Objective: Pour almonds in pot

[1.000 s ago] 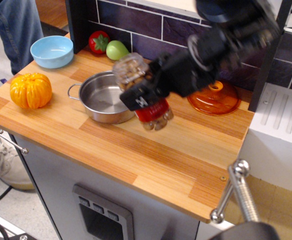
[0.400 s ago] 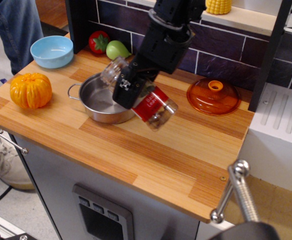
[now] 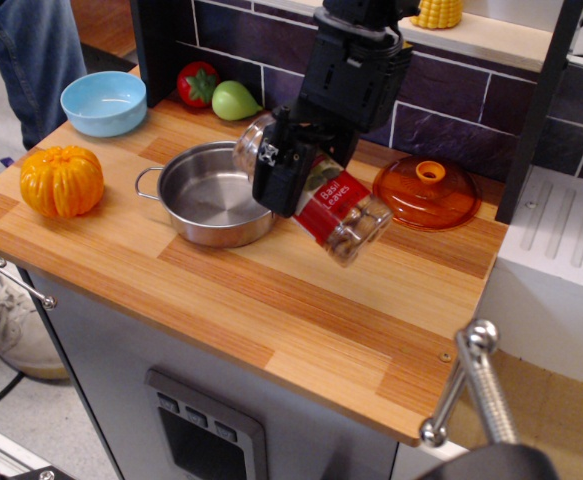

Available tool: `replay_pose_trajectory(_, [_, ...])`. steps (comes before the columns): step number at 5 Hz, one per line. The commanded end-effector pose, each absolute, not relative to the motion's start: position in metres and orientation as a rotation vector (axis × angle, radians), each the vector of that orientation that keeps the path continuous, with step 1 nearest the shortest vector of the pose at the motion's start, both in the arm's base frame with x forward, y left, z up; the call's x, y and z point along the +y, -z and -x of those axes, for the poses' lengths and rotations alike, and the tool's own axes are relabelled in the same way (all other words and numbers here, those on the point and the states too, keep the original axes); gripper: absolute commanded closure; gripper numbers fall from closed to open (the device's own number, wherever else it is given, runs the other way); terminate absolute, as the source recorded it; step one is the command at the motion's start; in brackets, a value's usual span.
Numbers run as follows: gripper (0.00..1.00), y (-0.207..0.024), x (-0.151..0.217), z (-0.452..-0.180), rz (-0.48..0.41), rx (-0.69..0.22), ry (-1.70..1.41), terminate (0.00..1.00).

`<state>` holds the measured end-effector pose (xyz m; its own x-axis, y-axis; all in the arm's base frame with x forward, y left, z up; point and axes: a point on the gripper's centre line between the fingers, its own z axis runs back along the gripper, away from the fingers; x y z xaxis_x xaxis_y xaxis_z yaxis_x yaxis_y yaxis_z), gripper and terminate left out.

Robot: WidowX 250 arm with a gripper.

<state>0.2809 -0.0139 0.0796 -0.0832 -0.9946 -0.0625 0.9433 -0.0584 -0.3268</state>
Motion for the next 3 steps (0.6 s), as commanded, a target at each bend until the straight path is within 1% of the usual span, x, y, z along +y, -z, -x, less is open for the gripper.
replay_pose_trajectory(1, [1.0, -0.094, 0.006, -0.283, 0.311, 0.245, 1.656, 0.0])
replay_pose_trajectory(2, [1.0, -0.098, 0.017, -0.292, 0.435, 0.225, 1.663, 0.0])
replay_pose_trajectory(3, [1.0, -0.102, 0.026, -0.302, 0.629, 0.184, 1.681, 0.0])
